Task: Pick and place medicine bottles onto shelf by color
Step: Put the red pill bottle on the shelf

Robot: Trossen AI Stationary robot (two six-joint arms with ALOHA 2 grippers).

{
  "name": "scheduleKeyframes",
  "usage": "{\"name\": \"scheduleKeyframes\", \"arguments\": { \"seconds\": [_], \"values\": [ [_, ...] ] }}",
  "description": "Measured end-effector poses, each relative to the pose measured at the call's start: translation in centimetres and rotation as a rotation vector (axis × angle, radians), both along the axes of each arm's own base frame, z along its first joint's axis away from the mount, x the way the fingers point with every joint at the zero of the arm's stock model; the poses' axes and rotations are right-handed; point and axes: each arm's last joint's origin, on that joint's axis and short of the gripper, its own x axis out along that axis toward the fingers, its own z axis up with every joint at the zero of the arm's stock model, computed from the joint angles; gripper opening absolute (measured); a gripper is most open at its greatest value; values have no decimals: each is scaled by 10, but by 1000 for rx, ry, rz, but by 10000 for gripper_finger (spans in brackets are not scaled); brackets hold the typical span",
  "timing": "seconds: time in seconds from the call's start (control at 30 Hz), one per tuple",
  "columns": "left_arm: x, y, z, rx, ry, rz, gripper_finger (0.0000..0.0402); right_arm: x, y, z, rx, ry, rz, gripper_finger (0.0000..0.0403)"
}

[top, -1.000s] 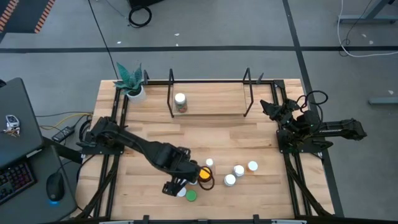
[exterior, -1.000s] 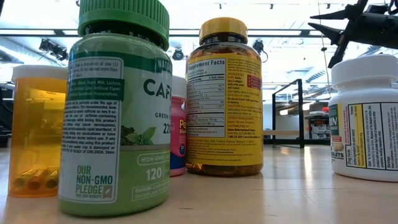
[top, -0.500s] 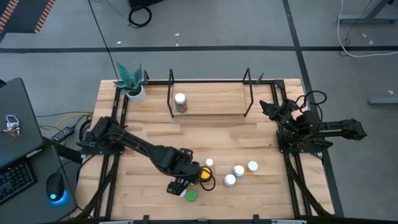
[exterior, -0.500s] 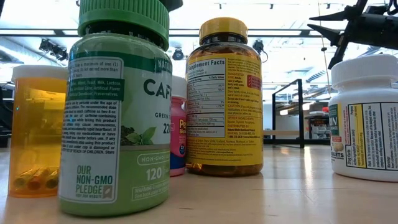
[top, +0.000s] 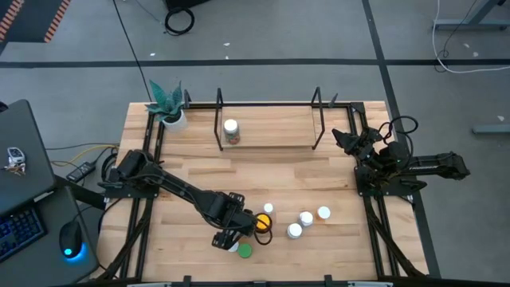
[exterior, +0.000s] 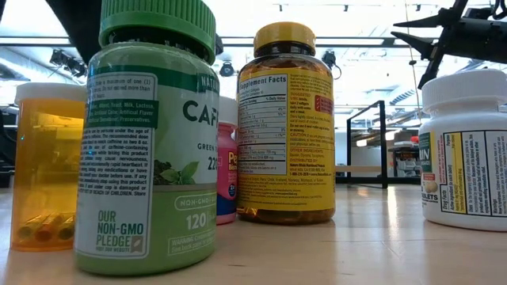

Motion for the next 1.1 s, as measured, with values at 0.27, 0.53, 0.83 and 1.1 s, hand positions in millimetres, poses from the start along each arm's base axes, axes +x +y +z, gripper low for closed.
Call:
{"name": "scheduleKeyframes", "arguments": {
  "seconds": [0.27, 0.53, 0.83, 1.1],
  "values": [
    [5, 5, 1, -13, -22, 13, 304, 0, 0, 0, 0, 0, 0, 61],
    [6, 19, 9, 17, 21, 16, 299, 0, 0, 1, 1, -7, -2, 61],
    [10, 65, 32, 72, 63, 42, 300, -1, 0, 1, 5, -10, -11, 61],
    [10, 146, 68, 28, -80, 331, 300, -1, 0, 1, 5, -9, -12, 61]
  ]
}}
